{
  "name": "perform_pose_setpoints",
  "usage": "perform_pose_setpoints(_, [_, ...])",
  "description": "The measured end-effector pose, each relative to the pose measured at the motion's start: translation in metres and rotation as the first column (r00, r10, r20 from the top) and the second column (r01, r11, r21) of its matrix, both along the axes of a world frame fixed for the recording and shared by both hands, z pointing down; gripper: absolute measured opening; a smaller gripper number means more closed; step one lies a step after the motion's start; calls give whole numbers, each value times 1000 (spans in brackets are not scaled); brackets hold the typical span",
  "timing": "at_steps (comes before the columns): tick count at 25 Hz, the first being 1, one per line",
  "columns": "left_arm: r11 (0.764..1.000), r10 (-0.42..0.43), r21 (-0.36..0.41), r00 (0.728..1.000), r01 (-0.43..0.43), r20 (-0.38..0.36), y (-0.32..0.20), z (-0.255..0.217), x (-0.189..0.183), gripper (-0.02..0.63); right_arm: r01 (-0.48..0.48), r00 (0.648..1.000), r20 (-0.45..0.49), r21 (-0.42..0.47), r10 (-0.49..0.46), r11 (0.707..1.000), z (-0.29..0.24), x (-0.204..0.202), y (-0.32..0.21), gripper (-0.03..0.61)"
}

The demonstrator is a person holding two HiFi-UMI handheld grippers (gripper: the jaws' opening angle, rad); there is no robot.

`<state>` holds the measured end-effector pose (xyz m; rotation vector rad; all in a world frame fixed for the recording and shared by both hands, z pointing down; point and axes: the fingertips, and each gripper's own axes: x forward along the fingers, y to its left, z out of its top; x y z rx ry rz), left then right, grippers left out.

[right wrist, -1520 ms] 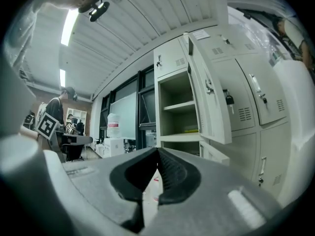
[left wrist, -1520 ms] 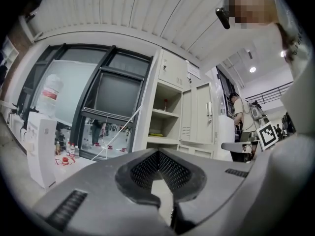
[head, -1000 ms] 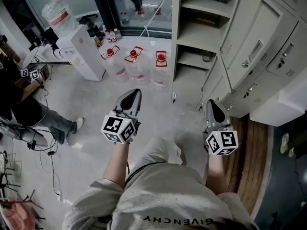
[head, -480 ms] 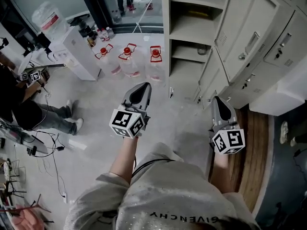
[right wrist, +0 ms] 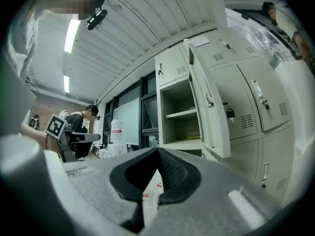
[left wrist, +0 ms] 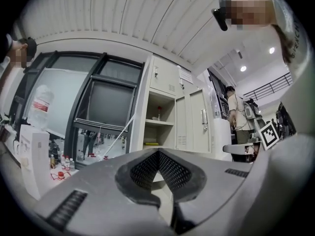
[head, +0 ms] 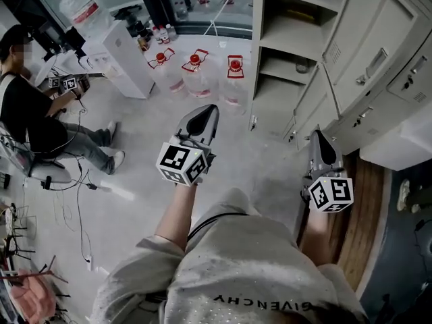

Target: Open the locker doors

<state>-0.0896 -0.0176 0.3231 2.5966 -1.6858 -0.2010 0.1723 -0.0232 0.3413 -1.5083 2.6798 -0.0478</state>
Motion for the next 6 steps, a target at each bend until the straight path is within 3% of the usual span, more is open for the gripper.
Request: perform_pose_setpoints(6, [1000, -4, -8, 1000, 4, -14, -4, 6, -14, -2, -25, 999, 25, -8, 25, 1000, 4, -4, -11, 0])
